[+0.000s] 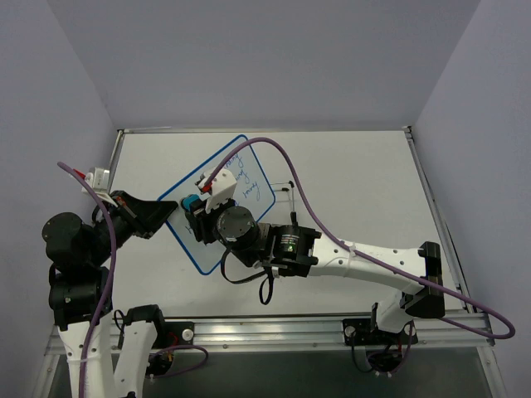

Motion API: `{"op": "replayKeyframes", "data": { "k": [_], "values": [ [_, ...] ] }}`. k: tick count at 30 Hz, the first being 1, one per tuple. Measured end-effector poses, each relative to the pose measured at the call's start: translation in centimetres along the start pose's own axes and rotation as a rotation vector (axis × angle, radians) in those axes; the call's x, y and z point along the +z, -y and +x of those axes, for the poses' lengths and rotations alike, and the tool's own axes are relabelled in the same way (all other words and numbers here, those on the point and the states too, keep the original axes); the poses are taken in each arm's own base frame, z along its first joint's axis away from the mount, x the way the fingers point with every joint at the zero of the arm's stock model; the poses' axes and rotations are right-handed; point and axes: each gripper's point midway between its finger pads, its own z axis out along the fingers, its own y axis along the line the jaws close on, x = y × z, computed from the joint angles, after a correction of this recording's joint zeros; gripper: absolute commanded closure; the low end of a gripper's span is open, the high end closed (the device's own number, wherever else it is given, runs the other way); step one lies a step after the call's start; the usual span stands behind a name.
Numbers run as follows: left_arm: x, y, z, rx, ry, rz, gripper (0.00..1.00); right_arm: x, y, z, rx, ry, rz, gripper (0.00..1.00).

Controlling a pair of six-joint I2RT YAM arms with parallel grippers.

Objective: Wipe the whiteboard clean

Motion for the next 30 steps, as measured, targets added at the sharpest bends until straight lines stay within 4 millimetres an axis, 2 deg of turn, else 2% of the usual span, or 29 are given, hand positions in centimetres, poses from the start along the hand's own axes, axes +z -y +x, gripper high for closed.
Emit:
{"op": "replayKeyframes", "data": {
  "k": [7, 16, 30],
  "values": [
    [-0.2, -0.1, -0.1, -0.002, 0.016, -0.015, 0.98, -0.2, -1.6, -0.1, 0.001, 0.011, -0.01, 1.0],
    [-0.4, 0.1, -0.4, -0.02, 0.04, -0.024, 0.98, -0.3, -2.0, -0.3, 0.02, 0.021, -0.013, 1.0],
    [-0.4, -0.9, -0.7, -0.068, 0.087, -0.068, 0.98, 0.2, -3.0, 0.2, 0.093, 0.029, -0.048, 1.0]
  ]
}}
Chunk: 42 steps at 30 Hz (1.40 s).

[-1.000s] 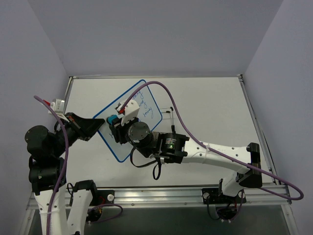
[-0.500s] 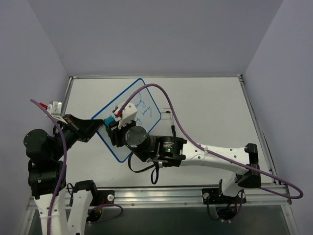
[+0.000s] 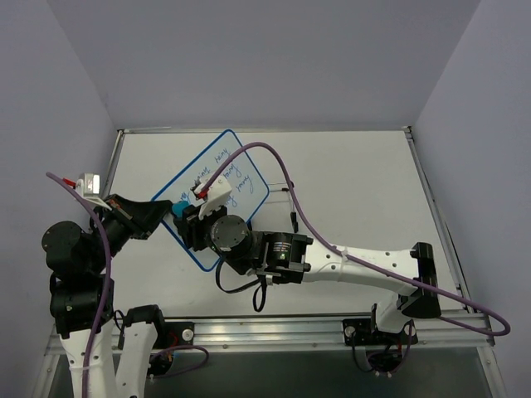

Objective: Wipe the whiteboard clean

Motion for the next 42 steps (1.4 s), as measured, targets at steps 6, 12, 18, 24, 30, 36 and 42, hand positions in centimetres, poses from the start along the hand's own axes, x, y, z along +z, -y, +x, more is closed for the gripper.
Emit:
{"op": "replayKeyframes", "data": {
  "k": [6, 12, 18, 24, 30, 36, 42],
  "values": [
    [0.1, -0.3, -0.4, 0.003, 0.022, -0.016, 0.98, 0.3, -0.8, 0.2, 0.016, 0.002, -0.032, 1.0],
    [0.4, -0.7, -0.7, 0.009, 0.037, -0.02, 0.98, 0.9, -0.7, 0.2, 0.012, 0.005, -0.021, 1.0],
    [0.9, -0.9, -1.2, 0.005, 0.058, -0.018, 0.98, 2.1, 0.7, -0.5, 0.049, -0.005, -0.04, 1.0],
    [1.6, -1.1, -1.8, -0.014, 0.07, -0.007, 0.98, 3.4, 2.7, -1.4, 0.077, -0.02, -0.069, 1.0],
    [1.6, -0.3, -0.7, -0.065, 0.032, 0.047, 0.98, 5.2, 7.7, -4.9, 0.08, 0.037, 0.036, 1.0],
    [1.4, 0.1, -0.5, -0.092, 0.021, 0.063, 0.98, 5.8, 8.7, -6.1, 0.039, 0.046, 0.075, 1.0],
    [1.4, 0.0, -0.2, -0.103, 0.01, 0.062, 0.98, 5.5, 8.5, -5.4, 0.012, 0.048, 0.063, 1.0]
  ]
}}
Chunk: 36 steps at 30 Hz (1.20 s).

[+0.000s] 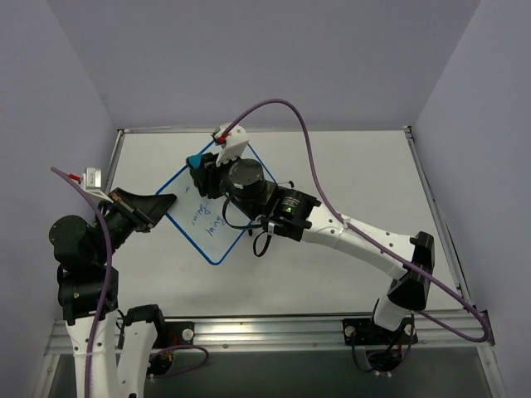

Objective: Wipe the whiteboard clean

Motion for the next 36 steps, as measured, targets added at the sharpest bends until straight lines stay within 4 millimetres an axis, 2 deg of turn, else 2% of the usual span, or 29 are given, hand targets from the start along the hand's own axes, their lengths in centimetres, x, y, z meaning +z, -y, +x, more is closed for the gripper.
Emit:
{"op": "replayKeyframes", "data": {
  "k": [4, 9, 10, 17, 22, 25, 29, 32, 36],
  "values": [
    [0.0, -0.2, 0.7, -0.013, -0.027, 0.006, 0.98, -0.9, -0.7, 0.9, -0.039, 0.003, -0.015, 1.0],
    [-0.1, -0.1, 0.9, -0.007, -0.04, 0.019, 0.98, -2.8, -4.8, 2.0, -0.065, -0.001, -0.084, 1.0],
    [-0.1, 0.1, 1.0, -0.002, -0.045, 0.028, 0.98, -3.2, -5.1, 2.0, -0.066, 0.003, -0.086, 1.0],
    [-0.3, 1.6, 0.7, 0.071, -0.038, 0.104, 0.98, -3.9, -5.3, 0.7, -0.052, 0.027, -0.087, 1.0],
    [-0.2, 2.0, 0.3, 0.125, -0.022, 0.13, 0.98, -3.5, -4.5, -0.1, -0.049, 0.02, -0.085, 1.0],
    [0.0, 1.7, 0.4, 0.127, -0.023, 0.135, 0.98, -3.0, -3.1, -0.3, -0.055, 0.014, -0.063, 1.0],
    [0.3, 1.1, 0.8, 0.104, -0.031, 0.151, 0.98, -2.0, 0.0, -0.7, -0.064, 0.015, -0.001, 1.0],
    [0.4, 1.2, 1.0, 0.084, -0.038, 0.167, 0.98, -1.6, 3.1, -1.2, -0.071, 0.021, 0.055, 1.0],
    [0.2, 2.0, 1.0, 0.09, -0.039, 0.2, 0.98, -1.1, 8.1, -2.9, -0.077, 0.047, 0.152, 1.0]
  ]
}}
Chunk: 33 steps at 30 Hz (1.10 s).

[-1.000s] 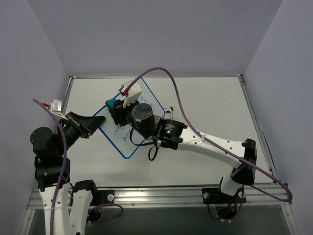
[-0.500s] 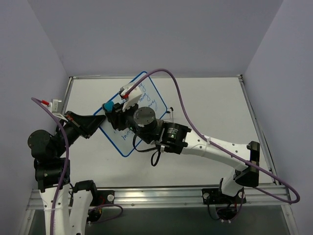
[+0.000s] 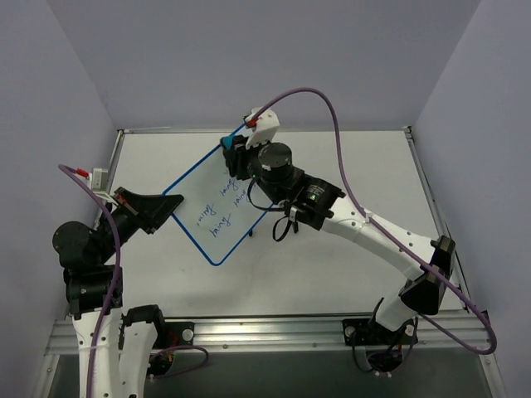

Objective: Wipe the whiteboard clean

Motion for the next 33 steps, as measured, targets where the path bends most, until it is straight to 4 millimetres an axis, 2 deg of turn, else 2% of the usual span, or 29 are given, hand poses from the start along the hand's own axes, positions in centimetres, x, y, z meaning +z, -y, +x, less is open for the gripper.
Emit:
{"op": "replayKeyframes", "data": {
  "k": [5, 8, 10, 12, 18, 21, 24, 26, 29, 33],
  "values": [
    [-0.1, 0.5, 0.0, 0.017, -0.003, 0.021, 0.98, 1.1, 4.7, -0.2, -0.034, -0.015, 0.097, 1.0],
    [-0.1, 0.5, 0.1, 0.021, -0.004, 0.02, 0.98, 1.2, 5.0, 0.5, -0.055, -0.043, 0.094, 1.0],
    [-0.1, 0.4, 0.0, 0.027, -0.002, 0.019, 0.98, 1.0, 4.0, 1.0, -0.064, -0.059, 0.068, 1.0],
    [-0.1, 0.3, -0.1, 0.036, 0.004, 0.014, 0.98, 0.6, 2.2, 1.5, -0.072, -0.07, 0.023, 1.0],
    [0.0, -0.3, -0.3, 0.04, 0.017, -0.01, 0.98, -2.1, -5.8, 2.5, -0.07, -0.097, -0.239, 1.0],
    [0.0, 0.1, -0.2, 0.047, 0.014, 0.003, 0.98, -3.0, -6.6, 1.9, -0.063, -0.096, -0.295, 1.0],
    [0.0, 0.4, -0.3, 0.055, 0.015, 0.016, 0.98, -3.0, -5.9, 1.5, -0.054, -0.099, -0.325, 1.0],
    [0.0, 0.5, -0.1, 0.046, 0.007, 0.023, 0.98, -2.7, -4.6, 1.4, -0.055, -0.099, -0.313, 1.0],
    [-0.1, 0.9, 0.0, 0.029, 0.001, 0.034, 0.98, -1.9, -1.9, 0.7, -0.06, -0.084, -0.259, 1.0],
    [-0.1, 1.5, -0.3, 0.023, 0.009, 0.057, 0.98, -0.3, 2.7, -0.9, -0.062, -0.039, -0.163, 1.0]
  ]
}}
